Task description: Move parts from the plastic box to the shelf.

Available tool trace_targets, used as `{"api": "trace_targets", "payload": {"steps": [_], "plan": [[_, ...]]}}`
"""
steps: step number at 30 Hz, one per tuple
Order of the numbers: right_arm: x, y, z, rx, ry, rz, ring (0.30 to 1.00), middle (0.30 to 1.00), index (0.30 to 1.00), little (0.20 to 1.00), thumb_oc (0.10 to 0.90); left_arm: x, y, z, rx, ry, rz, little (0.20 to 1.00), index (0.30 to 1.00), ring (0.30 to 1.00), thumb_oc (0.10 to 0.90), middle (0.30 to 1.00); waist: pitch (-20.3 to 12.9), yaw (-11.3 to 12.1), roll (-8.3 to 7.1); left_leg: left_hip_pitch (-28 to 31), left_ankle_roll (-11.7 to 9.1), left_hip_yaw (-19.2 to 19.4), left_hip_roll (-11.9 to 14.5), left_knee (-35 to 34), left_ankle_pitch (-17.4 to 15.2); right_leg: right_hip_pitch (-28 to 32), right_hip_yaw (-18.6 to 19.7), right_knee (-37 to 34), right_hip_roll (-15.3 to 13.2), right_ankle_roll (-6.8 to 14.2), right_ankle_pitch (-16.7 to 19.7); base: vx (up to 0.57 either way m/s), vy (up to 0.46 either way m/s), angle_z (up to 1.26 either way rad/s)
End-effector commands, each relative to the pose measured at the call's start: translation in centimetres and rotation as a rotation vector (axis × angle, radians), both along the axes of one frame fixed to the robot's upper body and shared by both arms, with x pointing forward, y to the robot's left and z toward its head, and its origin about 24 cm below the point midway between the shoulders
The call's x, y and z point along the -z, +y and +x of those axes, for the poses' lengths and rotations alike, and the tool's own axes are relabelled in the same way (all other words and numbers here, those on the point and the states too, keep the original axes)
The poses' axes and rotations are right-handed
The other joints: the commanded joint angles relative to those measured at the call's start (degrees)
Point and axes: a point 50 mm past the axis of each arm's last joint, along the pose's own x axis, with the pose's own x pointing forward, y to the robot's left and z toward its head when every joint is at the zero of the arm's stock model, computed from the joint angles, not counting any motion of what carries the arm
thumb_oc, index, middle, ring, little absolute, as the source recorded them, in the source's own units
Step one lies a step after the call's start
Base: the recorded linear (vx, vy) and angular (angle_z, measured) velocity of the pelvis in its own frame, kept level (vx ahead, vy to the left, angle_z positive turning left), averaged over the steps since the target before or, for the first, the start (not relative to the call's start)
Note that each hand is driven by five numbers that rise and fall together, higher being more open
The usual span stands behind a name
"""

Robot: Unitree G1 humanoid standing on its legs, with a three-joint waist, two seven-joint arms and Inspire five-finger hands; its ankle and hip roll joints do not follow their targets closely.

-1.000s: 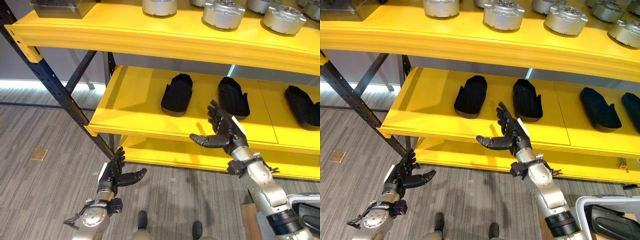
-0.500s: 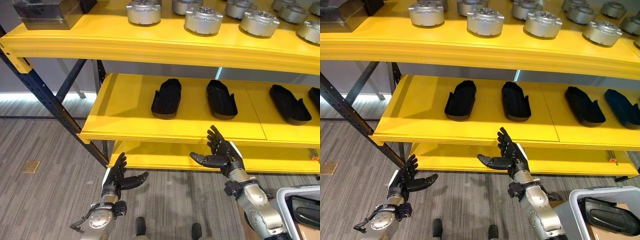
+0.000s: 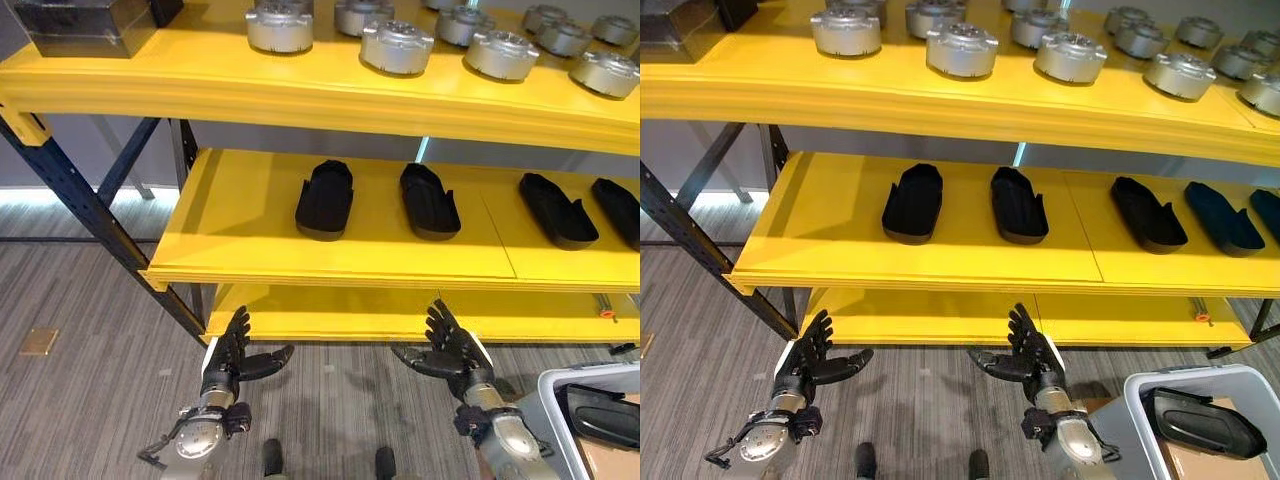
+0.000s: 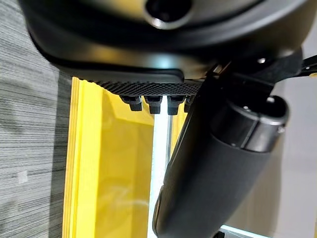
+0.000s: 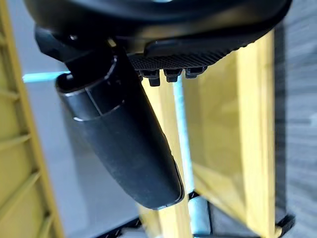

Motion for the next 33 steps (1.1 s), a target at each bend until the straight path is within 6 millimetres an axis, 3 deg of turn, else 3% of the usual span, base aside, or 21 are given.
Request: {"api": "trace_targets", "payload": {"steps": [1,3,5,7,10,11,12,14,18,21,25,26,32,33], "plan": [[-6.8,-1.1,2.9,0.061,-0.402,0.032,1.000,1.000,1.000,1.000,0.900,-6.0,0.6,3.4,0.059,-0.333,0.119,1.000,1.000,1.000,0.900,1.000,3.87,-0.25,-2.15,-4.91,2.46,-3.17,1.11,16.95,-15.25,1.11,1.66,1.27,-10.29,6.28,5.75,-0.11,0.245,-0.27],[-7.0,-1.2,2.8,0.067,-0.417,0.029,1.000,1.000,1.000,1.000,0.900,-6.7,0.3,4.1,0.084,-0.363,0.144,1.000,1.000,1.000,0.900,1.000,4.35,-1.25,-1.86,-7.39,3.54,-2.86,-0.30,19.53,-16.71,-0.39,1.88,1.41,-11.57,6.45,8.62,-0.09,0.276,-0.03],[-7.1,-1.0,2.9,0.068,-0.420,0.041,1.000,1.000,1.000,1.000,0.900,-7.3,0.1,4.7,0.096,-0.393,0.160,1.000,1.000,1.000,0.900,1.000,4.51,-2.15,-1.53,-8.12,4.62,-1.09,-1.10,19.30,-17.42,-3.12,2.19,0.57,-13.09,6.30,15.43,-0.08,0.241,0.17],[-7.1,-0.7,3.1,0.061,-0.422,0.056,1.000,1.000,1.000,1.000,0.900,-7.5,0.1,4.9,0.090,-0.400,0.160,1.000,1.000,1.000,0.900,1.000,4.80,-2.24,-1.29,-7.95,4.94,-0.01,-0.91,18.83,-17.29,-4.85,1.81,0.46,-12.95,5.94,16.89,-0.08,0.174,-0.39],[-7.4,0.3,3.6,0.000,-0.436,0.059,1.000,1.000,1.000,1.000,0.900,-7.6,0.6,4.7,0.067,-0.398,0.151,1.000,1.000,1.000,0.900,1.000,5.56,-1.53,-0.41,-5.20,5.95,4.04,0.19,14.58,-15.23,-6.81,-5.26,4.14,-11.10,4.77,11.78,-0.09,0.304,-0.94],[-7.4,0.7,3.6,-0.024,-0.434,0.054,1.000,1.000,1.000,1.000,0.900,-7.3,0.7,4.6,0.062,-0.388,0.148,1.000,1.000,1.000,0.900,1.000,5.63,-0.85,0.12,-3.09,5.78,4.97,0.83,12.89,-16.09,-5.55,-7.53,5.71,-10.02,5.17,8.70,-0.12,0.367,-1.32],[-7.5,1.4,3.8,-0.064,-0.434,0.047,1.000,1.000,1.000,1.000,0.900,-7.0,1.0,4.1,0.043,-0.373,0.130,1.000,1.000,1.000,0.900,1.000,5.37,1.25,0.02,0.04,6.68,9.33,0.86,9.09,-14.78,-3.09,-13.29,10.48,-9.82,3.82,3.51,-0.09,0.289,-1.32],[-7.5,1.6,3.9,-0.075,-0.434,0.045,1.000,1.000,1.000,1.000,0.900,-7.1,1.1,3.9,0.036,-0.374,0.125,1.000,1.000,1.000,0.900,1.000,5.21,2.07,-0.11,0.71,6.85,10.78,0.94,8.25,-14.26,-2.19,-14.74,11.56,-10.07,3.71,3.14,-0.14,0.120,-1.48],[-7.9,2.2,4.4,-0.100,-0.448,0.046,1.000,1.000,1.000,1.000,0.900,-6.6,1.2,3.4,0.024,-0.352,0.096,1.000,1.000,1.000,0.900,1.000,3.56,3.41,-1.48,3.44,6.41,15.48,0.42,4.09,-12.49,-0.37,-15.72,8.14,-10.10,4.62,4.71,-0.06,-0.022,-1.03],[-7.5,1.9,4.0,-0.105,-0.429,0.030,1.000,1.000,1.000,1.000,0.900,-5.7,1.2,2.9,0.023,-0.320,0.091,1.000,1.000,1.000,0.900,1.000,2.06,2.83,-2.59,4.55,5.76,17.44,0.30,4.38,-12.43,1.70,-15.01,3.58,-9.17,4.90,4.66,0.04,-0.146,-0.94],[-7.5,1.1,3.6,-0.090,-0.425,0.007,1.000,1.000,1.000,1.000,0.900,-5.4,0.9,2.5,0.039,-0.311,0.068,1.000,1.000,1.000,0.900,1.000,0.70,1.41,-1.64,5.44,4.26,19.25,2.75,4.33,-10.89,2.87,-14.43,0.81,-7.39,4.22,3.05,0.04,-0.152,-0.41],[-7.4,0.5,3.3,-0.071,-0.421,-0.001,1.000,1.000,1.000,1.000,0.900,-5.0,0.4,2.2,0.065,-0.297,0.054,1.000,1.000,1.000,0.900,1.000,0.04,0.45,-0.61,6.72,3.15,19.96,4.10,3.47,-9.65,3.60,-13.56,0.01,-6.04,3.28,0.53,0.06,-0.171,-1.01],[-7.5,-0.4,2.7,-0.042,-0.426,-0.034,1.000,1.000,1.000,1.000,0.900,-4.4,0.0,1.9,0.074,-0.280,0.015,1.000,1.000,1.000,0.900,1.000,-0.06,-1.16,1.43,8.86,1.47,20.31,6.28,2.48,-7.76,3.88,-10.87,0.71,-3.58,1.68,-2.91,0.03,-0.135,-0.29],[-7.4,-1.0,2.4,-0.019,-0.423,-0.047,1.000,1.000,1.000,1.000,0.900,-4.4,-0.3,2.1,0.084,-0.283,0.007,1.000,1.000,1.000,0.900,1.000,0.26,-2.07,2.53,9.20,0.86,20.32,7.44,2.95,-7.20,3.68,-9.78,1.96,-2.54,0.82,-4.41,0.03,-0.175,-0.02]]}}
